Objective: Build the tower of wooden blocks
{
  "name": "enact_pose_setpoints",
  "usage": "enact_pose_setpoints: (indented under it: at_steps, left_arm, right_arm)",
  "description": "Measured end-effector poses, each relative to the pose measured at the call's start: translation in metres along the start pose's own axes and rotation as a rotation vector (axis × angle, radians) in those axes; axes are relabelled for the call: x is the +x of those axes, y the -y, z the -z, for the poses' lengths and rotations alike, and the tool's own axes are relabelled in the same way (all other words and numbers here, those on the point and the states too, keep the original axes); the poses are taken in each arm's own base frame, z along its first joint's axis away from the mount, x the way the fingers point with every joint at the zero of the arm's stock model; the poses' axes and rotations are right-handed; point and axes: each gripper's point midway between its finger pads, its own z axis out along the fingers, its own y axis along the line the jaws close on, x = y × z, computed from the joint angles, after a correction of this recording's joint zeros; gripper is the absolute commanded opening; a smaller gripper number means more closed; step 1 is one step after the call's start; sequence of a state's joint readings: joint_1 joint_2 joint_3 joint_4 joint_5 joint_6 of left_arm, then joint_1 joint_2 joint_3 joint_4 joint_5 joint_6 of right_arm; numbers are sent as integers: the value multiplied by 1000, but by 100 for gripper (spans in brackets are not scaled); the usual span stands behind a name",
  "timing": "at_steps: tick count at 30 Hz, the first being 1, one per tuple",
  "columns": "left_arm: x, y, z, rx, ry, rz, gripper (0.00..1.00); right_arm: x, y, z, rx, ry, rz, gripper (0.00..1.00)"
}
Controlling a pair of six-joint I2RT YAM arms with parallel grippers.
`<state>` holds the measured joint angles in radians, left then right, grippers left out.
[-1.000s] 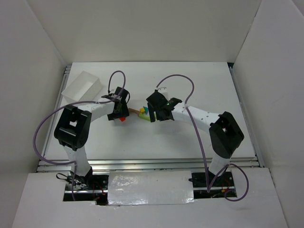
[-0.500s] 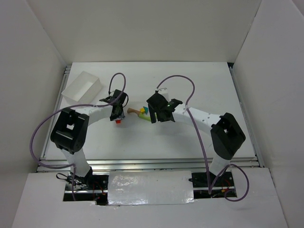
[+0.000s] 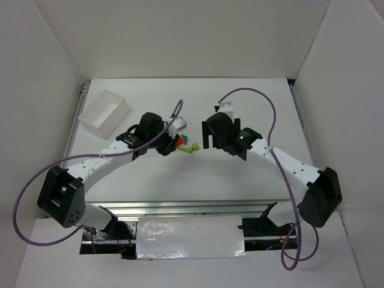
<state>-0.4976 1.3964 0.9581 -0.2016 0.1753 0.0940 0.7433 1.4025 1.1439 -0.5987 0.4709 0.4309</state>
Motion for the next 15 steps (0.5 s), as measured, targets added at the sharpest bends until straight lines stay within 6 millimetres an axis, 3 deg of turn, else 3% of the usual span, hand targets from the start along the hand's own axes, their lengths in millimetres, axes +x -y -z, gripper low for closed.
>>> enact_pose_setpoints:
  at_steps: [5, 12, 15]
  left_arm:
    - [-7, 45, -27, 194, -107, -267, 0]
    - [27, 90, -68, 337, -327, -550, 0]
    - [28, 107, -79, 381, -339, -625, 0]
  right_arm:
    - [-30, 40, 25, 30, 93, -111, 100]
    - [-44, 88, 65, 63, 203, -223, 100]
    - [-41, 104, 74, 86, 217, -249, 100]
